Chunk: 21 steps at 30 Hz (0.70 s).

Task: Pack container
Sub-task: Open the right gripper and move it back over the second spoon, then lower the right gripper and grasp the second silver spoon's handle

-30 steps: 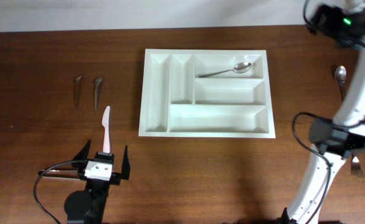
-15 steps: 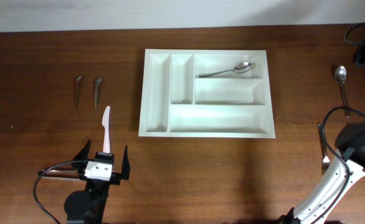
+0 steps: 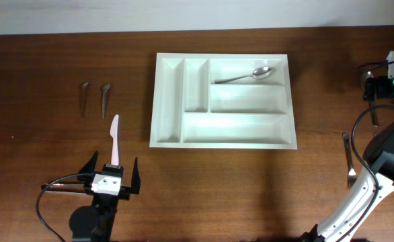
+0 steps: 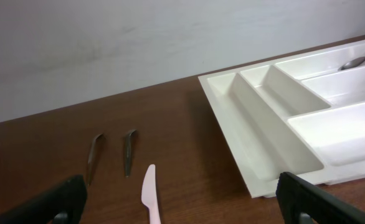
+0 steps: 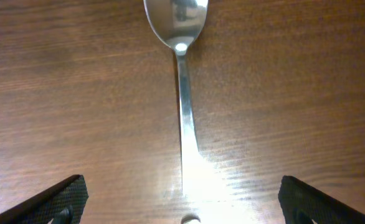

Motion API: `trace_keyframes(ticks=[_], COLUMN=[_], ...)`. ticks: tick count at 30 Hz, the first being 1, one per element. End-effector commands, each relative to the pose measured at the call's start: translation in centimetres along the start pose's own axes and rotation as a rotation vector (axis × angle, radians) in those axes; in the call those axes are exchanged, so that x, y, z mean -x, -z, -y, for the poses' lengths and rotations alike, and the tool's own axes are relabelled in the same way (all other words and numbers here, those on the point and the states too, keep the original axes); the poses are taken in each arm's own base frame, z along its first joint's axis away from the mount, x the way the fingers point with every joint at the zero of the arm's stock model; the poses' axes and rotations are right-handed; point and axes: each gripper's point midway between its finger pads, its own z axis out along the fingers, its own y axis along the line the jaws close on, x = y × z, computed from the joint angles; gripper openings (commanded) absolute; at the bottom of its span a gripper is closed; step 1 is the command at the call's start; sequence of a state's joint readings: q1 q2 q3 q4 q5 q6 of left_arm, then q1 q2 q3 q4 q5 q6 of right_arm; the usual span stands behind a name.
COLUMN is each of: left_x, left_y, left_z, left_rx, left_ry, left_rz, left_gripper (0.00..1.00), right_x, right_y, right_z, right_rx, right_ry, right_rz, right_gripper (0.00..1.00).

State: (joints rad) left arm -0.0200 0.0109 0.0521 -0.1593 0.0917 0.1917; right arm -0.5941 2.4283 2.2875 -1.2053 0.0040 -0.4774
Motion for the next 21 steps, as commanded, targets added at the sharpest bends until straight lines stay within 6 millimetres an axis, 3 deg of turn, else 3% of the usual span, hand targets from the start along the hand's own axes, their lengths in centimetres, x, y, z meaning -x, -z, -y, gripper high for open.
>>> trace_keyframes(ticks=[1, 11, 21], left_x=[-0.2, -0.2, -0.2], left_y=[0.0, 0.0, 0.0], left_z=[-0.3, -0.3, -0.3], left_rx=[0.016, 0.016, 0.016], left_ry=[-0.007, -0.007, -0.007], left_rz=[-0.002, -0.002, -0.002], left_gripper=[0.99, 0.99, 0.99], right_x=[-0.3, 0.7, 0.1], right_y=[-1.7, -4.3, -6.4], right_z=[0.3, -0.4, -0.8], right_rx=[-0.013, 0.039, 0.056], right_ry=[0.012, 0.014, 0.017], right_rz=[-0.010, 0.028, 0.000], right_gripper=[0.99, 0.99, 0.98])
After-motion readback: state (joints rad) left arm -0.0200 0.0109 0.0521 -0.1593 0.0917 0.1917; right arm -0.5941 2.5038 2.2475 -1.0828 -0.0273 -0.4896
